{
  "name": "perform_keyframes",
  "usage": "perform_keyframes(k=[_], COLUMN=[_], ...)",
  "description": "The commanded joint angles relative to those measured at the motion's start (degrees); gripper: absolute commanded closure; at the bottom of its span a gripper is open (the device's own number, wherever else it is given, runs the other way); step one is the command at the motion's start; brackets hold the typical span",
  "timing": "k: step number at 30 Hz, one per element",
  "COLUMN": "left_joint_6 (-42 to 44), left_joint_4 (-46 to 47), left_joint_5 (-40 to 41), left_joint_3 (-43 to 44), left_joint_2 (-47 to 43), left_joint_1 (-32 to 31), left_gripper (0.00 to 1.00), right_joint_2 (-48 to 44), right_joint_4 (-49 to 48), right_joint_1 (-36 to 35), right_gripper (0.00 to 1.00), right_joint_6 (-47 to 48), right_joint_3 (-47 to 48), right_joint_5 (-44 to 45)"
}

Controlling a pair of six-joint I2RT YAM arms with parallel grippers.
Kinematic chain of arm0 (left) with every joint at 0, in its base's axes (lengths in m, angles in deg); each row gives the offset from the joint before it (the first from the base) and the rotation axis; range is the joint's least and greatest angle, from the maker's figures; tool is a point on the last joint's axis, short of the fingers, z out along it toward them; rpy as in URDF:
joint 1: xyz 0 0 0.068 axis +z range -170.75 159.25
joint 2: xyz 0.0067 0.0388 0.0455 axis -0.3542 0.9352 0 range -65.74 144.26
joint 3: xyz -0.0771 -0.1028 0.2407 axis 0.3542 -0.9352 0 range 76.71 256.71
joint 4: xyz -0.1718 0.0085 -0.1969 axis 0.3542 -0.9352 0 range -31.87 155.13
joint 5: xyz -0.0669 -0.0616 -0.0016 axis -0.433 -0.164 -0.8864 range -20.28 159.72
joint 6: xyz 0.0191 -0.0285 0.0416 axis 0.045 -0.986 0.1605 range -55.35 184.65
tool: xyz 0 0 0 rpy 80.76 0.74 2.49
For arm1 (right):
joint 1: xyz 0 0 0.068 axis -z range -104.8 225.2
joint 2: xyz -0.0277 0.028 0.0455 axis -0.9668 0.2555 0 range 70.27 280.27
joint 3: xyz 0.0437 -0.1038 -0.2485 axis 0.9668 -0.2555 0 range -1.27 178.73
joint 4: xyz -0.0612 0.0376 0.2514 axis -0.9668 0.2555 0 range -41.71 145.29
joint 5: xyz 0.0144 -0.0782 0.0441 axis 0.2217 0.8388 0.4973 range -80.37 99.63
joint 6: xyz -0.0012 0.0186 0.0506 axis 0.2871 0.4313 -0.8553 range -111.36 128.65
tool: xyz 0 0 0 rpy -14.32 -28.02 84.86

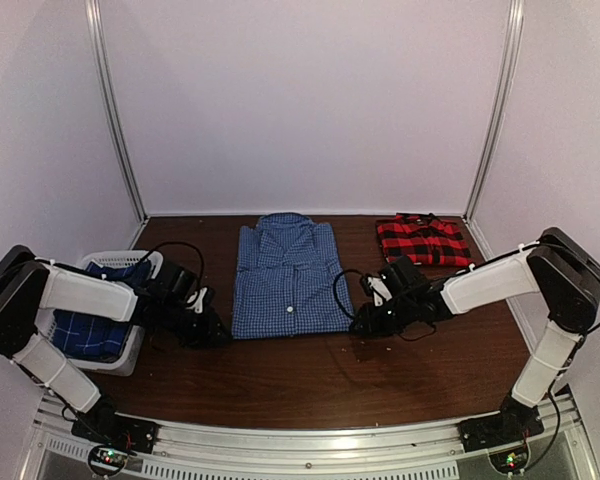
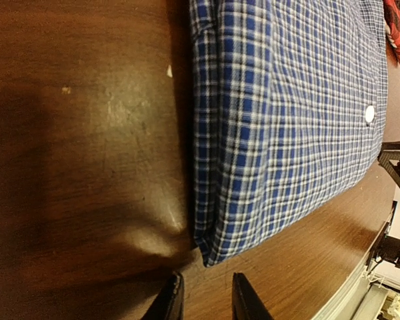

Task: Fold and stack the long sleeve shirts
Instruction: Move the 2/3-rectangle-folded shirt to the center of the board.

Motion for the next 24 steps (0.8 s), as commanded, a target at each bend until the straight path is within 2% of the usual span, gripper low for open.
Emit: perform_keyframes(k=[1, 10, 24], left_joint_6=[-0.51, -0.17, -1.13], left_joint_4=[1.35, 1.64, 3.51], left_joint_5=[1.66, 1.37, 2.22], left_joint_3=[-0.22, 0.39, 1.62], left_joint_2=[-2.59, -1.67, 2.04], left_joint_1=[-0.39, -0.53, -2.48], left_gripper=[0.74, 0.73, 0.71], right_joint_2=[-2.37, -1.53, 0.39], right_joint_4=[1.83, -2.18, -4.58], right_joint_1=[-0.35, -0.31, -0.28], right_gripper=[0.7, 0.66, 0.7], right_joint_6=[-0.47, -2.52, -3.56], right_joint_3=[-2.0, -2.94, -3.47], right_joint_5=[2.62, 0.98, -0.44])
